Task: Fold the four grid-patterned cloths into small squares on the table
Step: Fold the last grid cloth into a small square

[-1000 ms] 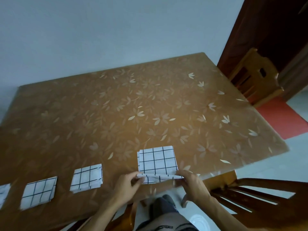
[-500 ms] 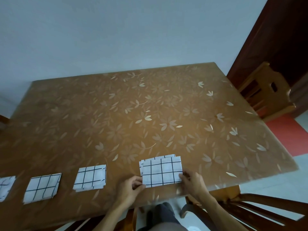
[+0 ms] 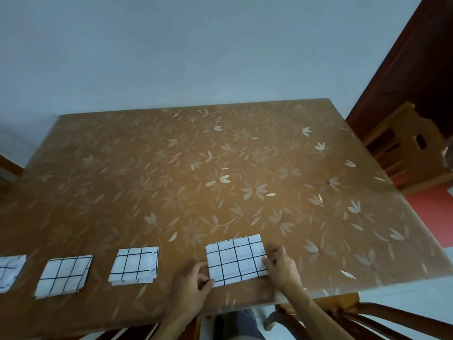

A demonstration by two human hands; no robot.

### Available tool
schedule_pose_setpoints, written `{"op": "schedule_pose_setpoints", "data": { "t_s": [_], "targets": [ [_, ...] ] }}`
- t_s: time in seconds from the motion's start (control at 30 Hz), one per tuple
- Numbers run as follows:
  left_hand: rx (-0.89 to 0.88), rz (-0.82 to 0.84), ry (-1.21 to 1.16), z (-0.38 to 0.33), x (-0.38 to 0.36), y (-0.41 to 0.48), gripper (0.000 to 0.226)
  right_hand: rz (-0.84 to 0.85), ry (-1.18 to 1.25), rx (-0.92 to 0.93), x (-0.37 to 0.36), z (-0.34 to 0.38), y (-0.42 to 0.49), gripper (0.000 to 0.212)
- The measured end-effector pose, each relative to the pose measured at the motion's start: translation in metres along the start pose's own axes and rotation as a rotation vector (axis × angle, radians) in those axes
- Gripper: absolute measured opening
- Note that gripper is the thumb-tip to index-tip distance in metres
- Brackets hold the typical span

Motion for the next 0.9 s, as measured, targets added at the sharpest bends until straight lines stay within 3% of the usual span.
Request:
{"op": "schedule_pose_setpoints", "data": {
  "t_s": [0.17, 0.27, 0.4, 0.43, 0.5, 0.63, 0.73, 0.83, 0.9],
  "targets": [
    [0.057, -0.124, 0.047, -0.014, 0.006, -0.009, 0.05, -0.011, -0.036, -0.027, -0.003, 0.003, 0.005, 0.024],
    [0.071, -0.288, 0.232, -0.019, 0.006, -0.008, 0.043, -0.01, -0.049, -0.031, -0.004, 0.003, 0.007, 0.023],
    [-0.456, -0.431, 0.573, -0.035, -0.01, 0.005, 0.041, -0.006, -0.068, -0.011, -0.005, 0.002, 0.008, 0.021],
    [-0.577, -0.414, 0.654, -0.037, -0.018, 0.011, 0.046, -0.008, -0.067, 0.001, -0.005, 0.001, 0.009, 0.021],
    [-0.656, -0.311, 0.79, -0.036, -0.032, 0.021, 0.062, -0.005, -0.055, 0.034, -0.005, -0.001, 0.008, 0.018],
    [-0.574, -0.192, 0.877, -0.027, -0.044, 0.026, 0.077, -0.07, -0.054, 0.253, -0.007, -0.003, -0.002, 0.012],
    [-0.57, -0.201, 0.872, -0.027, -0.043, 0.023, 0.066, -0.129, -0.185, 0.505, -0.016, -0.003, -0.012, 0.016],
    [-0.563, -0.206, 0.875, -0.026, -0.045, 0.023, 0.058, 0.039, -0.38, 0.704, -0.042, 0.0, -0.02, 0.036],
    [-0.538, -0.173, 0.9, -0.023, -0.046, 0.026, 0.061, 0.186, -0.47, 0.69, -0.064, -0.001, -0.024, 0.056]
  ]
}}
Point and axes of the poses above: each hand's wrist, its own y-axis towards the middle knuckle, its own x-axis out of the back of the hand, z = x × y, the point moved 2 cm from there along y, towards the middle knuckle, and after that the axes turned 14 degrees about y, right-handed, at the moved point
